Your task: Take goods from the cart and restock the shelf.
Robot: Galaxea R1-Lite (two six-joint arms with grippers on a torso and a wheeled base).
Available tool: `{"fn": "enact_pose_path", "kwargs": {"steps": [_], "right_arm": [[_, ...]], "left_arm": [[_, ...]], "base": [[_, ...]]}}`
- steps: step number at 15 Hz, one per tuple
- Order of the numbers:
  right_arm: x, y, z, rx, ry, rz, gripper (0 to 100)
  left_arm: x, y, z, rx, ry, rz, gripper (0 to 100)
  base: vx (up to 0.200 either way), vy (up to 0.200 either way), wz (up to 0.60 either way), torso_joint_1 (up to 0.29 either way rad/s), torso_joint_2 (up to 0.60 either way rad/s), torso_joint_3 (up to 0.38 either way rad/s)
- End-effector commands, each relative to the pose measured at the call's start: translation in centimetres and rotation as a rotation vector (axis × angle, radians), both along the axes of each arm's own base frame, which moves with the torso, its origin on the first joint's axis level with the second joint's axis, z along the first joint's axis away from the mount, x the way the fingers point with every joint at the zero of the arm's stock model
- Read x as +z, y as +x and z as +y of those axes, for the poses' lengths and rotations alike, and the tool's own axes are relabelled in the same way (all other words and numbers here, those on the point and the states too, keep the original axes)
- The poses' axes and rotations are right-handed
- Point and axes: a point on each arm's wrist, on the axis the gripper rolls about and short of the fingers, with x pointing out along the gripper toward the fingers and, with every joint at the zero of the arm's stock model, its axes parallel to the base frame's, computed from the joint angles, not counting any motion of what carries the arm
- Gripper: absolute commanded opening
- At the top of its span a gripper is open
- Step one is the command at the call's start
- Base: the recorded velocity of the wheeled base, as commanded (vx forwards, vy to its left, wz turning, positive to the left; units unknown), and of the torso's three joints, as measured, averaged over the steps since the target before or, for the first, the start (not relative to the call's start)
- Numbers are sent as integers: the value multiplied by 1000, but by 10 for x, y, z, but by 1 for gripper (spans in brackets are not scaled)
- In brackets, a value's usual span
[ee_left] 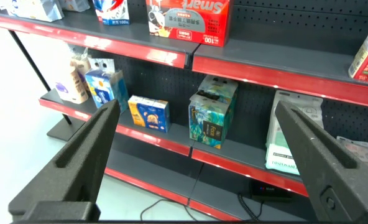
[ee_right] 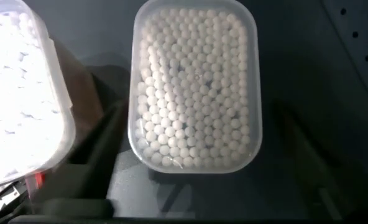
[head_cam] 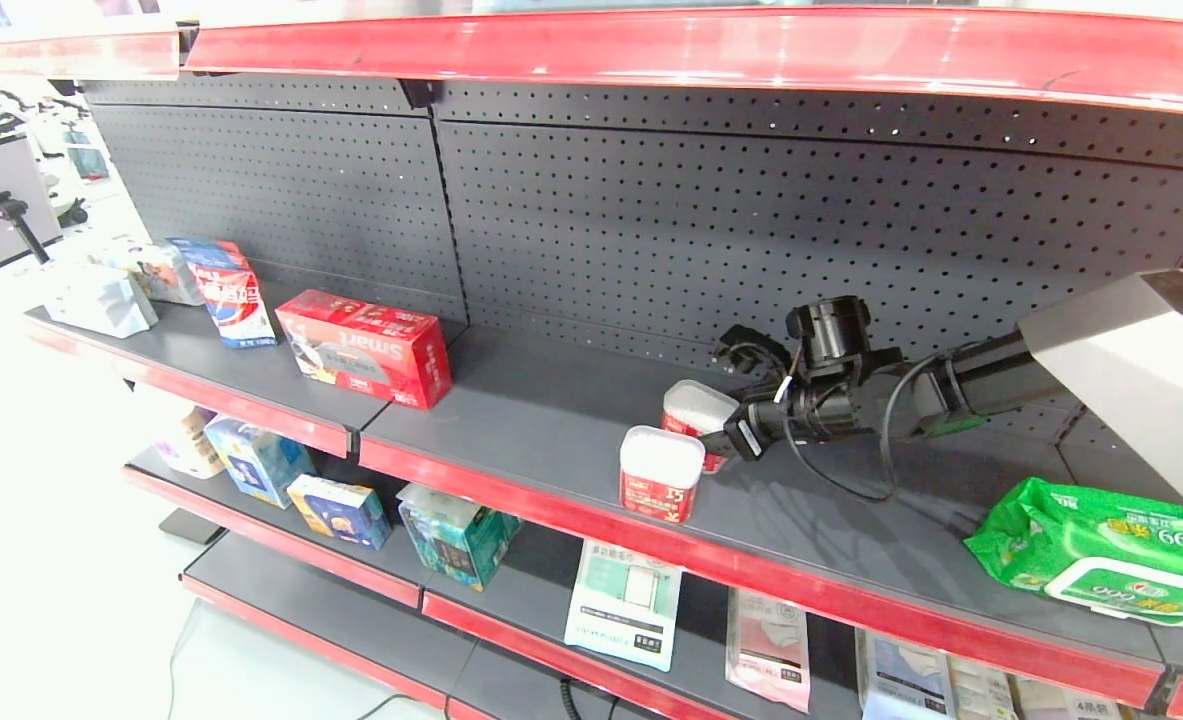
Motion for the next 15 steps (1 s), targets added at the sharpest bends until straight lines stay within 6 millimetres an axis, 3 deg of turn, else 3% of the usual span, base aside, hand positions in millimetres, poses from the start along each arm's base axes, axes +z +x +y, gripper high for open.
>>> {"fn": "enact_pose_path", "kwargs": {"steps": [1, 15], "right_arm": [[0, 0, 1, 3, -1, -6, 100], [8, 0, -7, -98, -53, -37, 100]], "left_arm": [[0, 0, 0, -1, 0, 0, 100], [0, 0, 0, 0, 0, 0, 100]], "base": [[0, 0, 0, 0, 0, 0], [0, 0, 0, 0, 0, 0]]}}
